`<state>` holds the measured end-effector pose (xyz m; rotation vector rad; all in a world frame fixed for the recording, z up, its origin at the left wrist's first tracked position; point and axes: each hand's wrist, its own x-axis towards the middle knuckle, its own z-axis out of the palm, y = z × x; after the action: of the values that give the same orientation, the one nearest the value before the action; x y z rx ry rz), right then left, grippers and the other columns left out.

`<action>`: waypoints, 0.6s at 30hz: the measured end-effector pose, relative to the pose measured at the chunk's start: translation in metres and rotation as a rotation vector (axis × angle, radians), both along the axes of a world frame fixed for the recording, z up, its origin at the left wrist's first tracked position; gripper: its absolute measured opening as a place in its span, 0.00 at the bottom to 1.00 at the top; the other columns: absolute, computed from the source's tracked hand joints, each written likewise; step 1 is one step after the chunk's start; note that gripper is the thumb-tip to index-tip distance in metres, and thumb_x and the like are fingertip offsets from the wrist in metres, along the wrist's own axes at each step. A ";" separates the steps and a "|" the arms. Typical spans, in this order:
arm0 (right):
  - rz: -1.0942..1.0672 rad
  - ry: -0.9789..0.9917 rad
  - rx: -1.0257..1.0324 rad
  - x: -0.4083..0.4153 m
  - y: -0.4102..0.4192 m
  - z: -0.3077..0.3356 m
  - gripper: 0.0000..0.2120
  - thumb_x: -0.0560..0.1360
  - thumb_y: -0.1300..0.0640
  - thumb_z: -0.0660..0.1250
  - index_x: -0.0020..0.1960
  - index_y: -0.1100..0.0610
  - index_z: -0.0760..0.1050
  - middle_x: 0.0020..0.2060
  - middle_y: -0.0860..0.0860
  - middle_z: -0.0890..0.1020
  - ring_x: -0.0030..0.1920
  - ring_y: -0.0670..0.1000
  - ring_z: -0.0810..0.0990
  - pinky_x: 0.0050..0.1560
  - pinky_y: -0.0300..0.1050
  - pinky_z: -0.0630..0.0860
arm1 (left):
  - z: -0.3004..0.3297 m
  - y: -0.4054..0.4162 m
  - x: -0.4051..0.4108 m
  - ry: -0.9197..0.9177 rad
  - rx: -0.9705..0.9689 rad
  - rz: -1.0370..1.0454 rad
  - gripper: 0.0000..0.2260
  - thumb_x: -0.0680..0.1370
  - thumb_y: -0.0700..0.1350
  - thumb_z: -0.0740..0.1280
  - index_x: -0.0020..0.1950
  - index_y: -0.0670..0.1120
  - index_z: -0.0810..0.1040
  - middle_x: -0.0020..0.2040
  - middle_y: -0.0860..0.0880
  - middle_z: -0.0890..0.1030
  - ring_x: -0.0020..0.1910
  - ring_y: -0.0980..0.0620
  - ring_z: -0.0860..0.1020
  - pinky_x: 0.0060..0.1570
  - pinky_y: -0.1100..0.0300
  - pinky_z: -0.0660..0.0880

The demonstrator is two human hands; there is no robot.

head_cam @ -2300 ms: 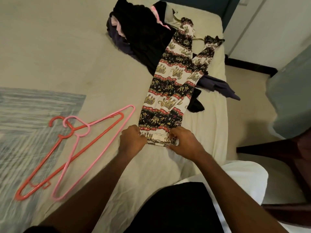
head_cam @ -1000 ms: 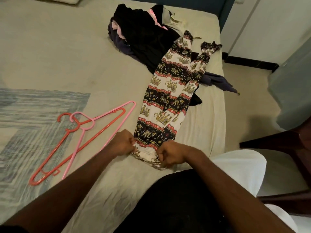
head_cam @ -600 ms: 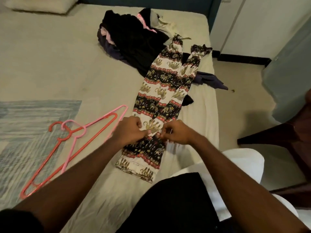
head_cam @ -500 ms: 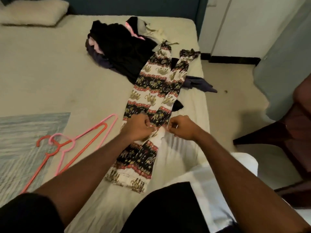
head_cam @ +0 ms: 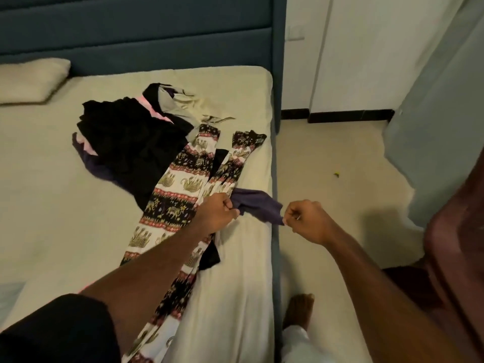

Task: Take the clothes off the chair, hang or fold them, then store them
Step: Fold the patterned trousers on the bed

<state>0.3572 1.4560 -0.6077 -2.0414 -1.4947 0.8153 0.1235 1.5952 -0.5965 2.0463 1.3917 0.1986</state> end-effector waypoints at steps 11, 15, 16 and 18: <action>0.289 -0.059 -0.254 0.049 0.165 0.085 0.08 0.76 0.56 0.66 0.39 0.47 0.78 0.43 0.49 0.85 0.46 0.52 0.83 0.51 0.47 0.81 | 0.049 0.067 0.053 -0.060 -0.167 0.168 0.05 0.78 0.43 0.71 0.44 0.48 0.77 0.41 0.53 0.77 0.41 0.54 0.77 0.37 0.64 0.71; 0.363 -0.119 -0.363 0.069 0.202 0.086 0.09 0.75 0.55 0.61 0.43 0.45 0.78 0.46 0.48 0.85 0.47 0.52 0.83 0.54 0.48 0.80 | 0.052 0.090 0.067 -0.081 -0.263 0.243 0.06 0.78 0.41 0.69 0.42 0.50 0.76 0.43 0.49 0.81 0.46 0.48 0.79 0.44 0.57 0.73; 0.375 -0.131 -0.383 0.074 0.210 0.085 0.10 0.76 0.57 0.60 0.46 0.45 0.78 0.48 0.49 0.85 0.48 0.52 0.83 0.54 0.48 0.80 | 0.052 0.095 0.069 -0.090 -0.279 0.253 0.06 0.78 0.41 0.69 0.43 0.49 0.77 0.45 0.49 0.81 0.47 0.47 0.79 0.47 0.55 0.74; 0.381 -0.136 -0.396 0.083 0.231 0.082 0.12 0.79 0.60 0.59 0.49 0.48 0.80 0.50 0.51 0.85 0.49 0.52 0.82 0.53 0.47 0.80 | 0.049 0.105 0.071 -0.116 -0.307 0.296 0.02 0.78 0.41 0.70 0.48 0.48 0.79 0.49 0.48 0.81 0.51 0.47 0.79 0.52 0.53 0.76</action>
<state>0.4400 1.6875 -0.5256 -2.1481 -1.9660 1.2240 0.1944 1.6998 -0.5471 1.5534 1.5428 0.2115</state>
